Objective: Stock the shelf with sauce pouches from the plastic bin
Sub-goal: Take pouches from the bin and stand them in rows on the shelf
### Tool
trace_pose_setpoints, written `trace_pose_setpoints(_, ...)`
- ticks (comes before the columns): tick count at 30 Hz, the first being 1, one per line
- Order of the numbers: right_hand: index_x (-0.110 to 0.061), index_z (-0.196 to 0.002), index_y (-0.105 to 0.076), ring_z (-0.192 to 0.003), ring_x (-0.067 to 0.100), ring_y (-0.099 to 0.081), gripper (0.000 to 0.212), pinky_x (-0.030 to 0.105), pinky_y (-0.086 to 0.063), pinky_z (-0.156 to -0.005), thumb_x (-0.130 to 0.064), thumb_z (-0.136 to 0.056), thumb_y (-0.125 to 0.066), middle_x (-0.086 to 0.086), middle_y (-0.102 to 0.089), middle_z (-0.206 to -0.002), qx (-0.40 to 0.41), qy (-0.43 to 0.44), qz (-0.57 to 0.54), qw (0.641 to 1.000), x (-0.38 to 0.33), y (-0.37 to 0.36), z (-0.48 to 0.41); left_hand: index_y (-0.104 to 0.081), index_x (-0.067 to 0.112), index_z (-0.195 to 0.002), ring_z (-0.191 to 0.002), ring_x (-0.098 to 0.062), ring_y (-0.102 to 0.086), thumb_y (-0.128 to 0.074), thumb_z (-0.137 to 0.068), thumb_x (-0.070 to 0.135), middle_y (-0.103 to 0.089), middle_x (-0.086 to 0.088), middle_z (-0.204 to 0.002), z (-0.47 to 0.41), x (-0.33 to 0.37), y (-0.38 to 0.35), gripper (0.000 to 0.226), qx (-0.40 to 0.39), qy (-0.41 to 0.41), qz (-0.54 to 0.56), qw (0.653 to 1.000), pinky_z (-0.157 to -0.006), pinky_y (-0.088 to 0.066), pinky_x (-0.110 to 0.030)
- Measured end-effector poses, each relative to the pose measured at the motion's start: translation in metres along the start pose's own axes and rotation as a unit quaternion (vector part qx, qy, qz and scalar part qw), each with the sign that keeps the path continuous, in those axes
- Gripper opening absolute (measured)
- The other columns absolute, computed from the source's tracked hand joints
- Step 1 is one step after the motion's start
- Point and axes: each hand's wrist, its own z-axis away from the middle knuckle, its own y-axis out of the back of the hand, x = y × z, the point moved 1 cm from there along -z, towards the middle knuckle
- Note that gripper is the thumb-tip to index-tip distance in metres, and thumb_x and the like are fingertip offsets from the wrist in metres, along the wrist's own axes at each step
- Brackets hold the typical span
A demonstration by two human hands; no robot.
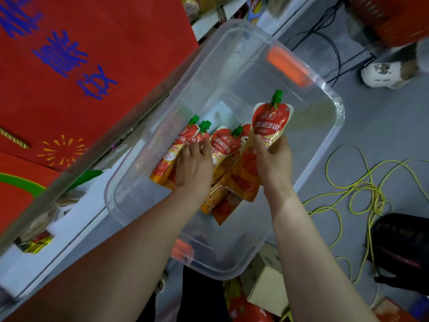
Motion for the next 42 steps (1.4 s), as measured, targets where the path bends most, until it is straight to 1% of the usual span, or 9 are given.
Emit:
trace_pose_setpoints(6,-0.029,-0.107,-0.062,-0.093,0.019,-0.070,0.044,0.049,-0.058,-0.086,-0.056,-0.072,-0.063,-0.002,-0.072,-0.100,-0.042,-0.021,-0.040,0.998,-0.006,0.004,0.003,-0.048,0.011,-0.129,-0.115,-0.037,-0.055,-0.074,-0.080,0.027,-0.050,-0.016,-0.130,-0.011,0.013,0.036,0.057,-0.139,0.061,0.065,0.986,-0.091,-0.048,-0.042)
trace_pose_setpoints(10,-0.022,-0.109,-0.067,-0.091,0.022,-0.073,0.029,0.046,-0.059,-0.085,-0.040,-0.087,-0.069,0.002,-0.076,-0.100,-0.094,-0.073,-0.114,0.986,-0.020,0.018,0.016,-0.056,0.015,-0.110,-0.107,-0.035,-0.058,-0.072,-0.073,0.035,-0.061,-0.012,-0.114,0.016,0.001,0.055,0.044,-0.155,0.064,0.184,0.968,-0.086,-0.050,-0.040)
trace_pose_setpoints(14,-0.017,-0.112,-0.067,-0.080,0.017,-0.075,0.026,0.033,-0.059,-0.069,-0.030,-0.090,-0.070,-0.001,-0.077,-0.091,-0.133,-0.067,-0.166,0.975,-0.049,0.034,0.045,-0.060,0.021,-0.116,-0.100,-0.024,-0.065,-0.077,-0.058,0.028,-0.069,-0.005,-0.109,0.056,-0.021,0.089,0.061,-0.155,0.108,0.416,0.889,-0.088,-0.053,-0.040)
trace_pose_setpoints(17,-0.014,-0.116,-0.065,-0.089,0.024,-0.074,0.032,0.041,-0.060,-0.079,-0.025,-0.087,-0.072,0.004,-0.077,-0.098,-0.160,-0.047,-0.185,0.969,-0.074,0.040,0.076,-0.058,0.017,-0.117,-0.091,-0.018,-0.068,-0.079,-0.067,0.009,-0.070,-0.006,-0.106,0.097,-0.039,0.122,0.055,-0.142,0.126,0.580,0.792,-0.082,-0.056,-0.035)
trace_pose_setpoints(23,-0.020,-0.113,-0.066,-0.097,0.023,-0.072,0.024,0.043,-0.056,-0.090,-0.030,-0.091,-0.067,0.004,-0.075,-0.106,-0.191,0.021,-0.212,0.958,-0.127,0.030,0.175,-0.056,0.023,-0.126,-0.107,-0.015,-0.066,-0.063,-0.091,0.017,-0.069,0.001,-0.117,0.185,-0.095,0.176,0.036,-0.049,0.102,0.685,0.720,-0.094,-0.050,-0.036)
trace_pose_setpoints(28,-0.020,-0.110,-0.069,-0.103,0.026,-0.069,0.023,0.044,-0.054,-0.093,-0.031,-0.089,-0.069,0.007,-0.074,-0.109,-0.235,0.102,-0.217,0.942,-0.160,0.016,0.277,-0.062,0.026,-0.113,-0.105,-0.016,-0.066,-0.064,-0.083,0.036,-0.071,0.002,-0.111,0.267,-0.148,0.225,0.032,0.054,0.080,0.686,0.721,-0.095,-0.050,-0.038)
trace_pose_setpoints(32,-0.013,-0.110,-0.068,-0.093,0.015,-0.070,0.020,0.033,-0.056,-0.083,-0.020,-0.092,-0.066,0.002,-0.076,-0.104,-0.270,0.182,-0.205,0.923,-0.192,0.006,0.354,-0.061,0.020,-0.108,-0.098,-0.016,-0.066,-0.064,-0.089,0.018,-0.072,-0.002,-0.105,0.334,-0.194,0.271,0.020,0.122,0.019,0.683,0.720,-0.093,-0.052,-0.041)
trace_pose_setpoints(35,-0.016,-0.107,-0.068,-0.088,0.012,-0.071,0.017,0.027,-0.056,-0.075,-0.012,-0.091,-0.065,-0.002,-0.077,-0.097,-0.299,0.253,-0.194,0.900,-0.224,-0.003,0.407,-0.061,0.011,-0.111,-0.094,-0.018,-0.067,-0.065,-0.082,0.020,-0.072,-0.007,-0.104,0.382,-0.225,0.313,0.031,0.184,-0.016,0.673,0.716,-0.087,-0.054,-0.037)
trace_pose_setpoints(42,-0.019,-0.112,-0.060,-0.086,0.009,-0.070,0.024,0.024,-0.056,-0.071,-0.005,-0.092,-0.062,-0.006,-0.074,-0.093,-0.366,0.398,-0.191,0.819,-0.323,-0.019,0.512,-0.062,0.008,-0.113,-0.087,-0.017,-0.070,-0.060,-0.092,0.010,-0.074,-0.009,-0.099,0.474,-0.284,0.409,0.022,0.309,-0.062,0.679,0.663,-0.073,-0.057,-0.026)
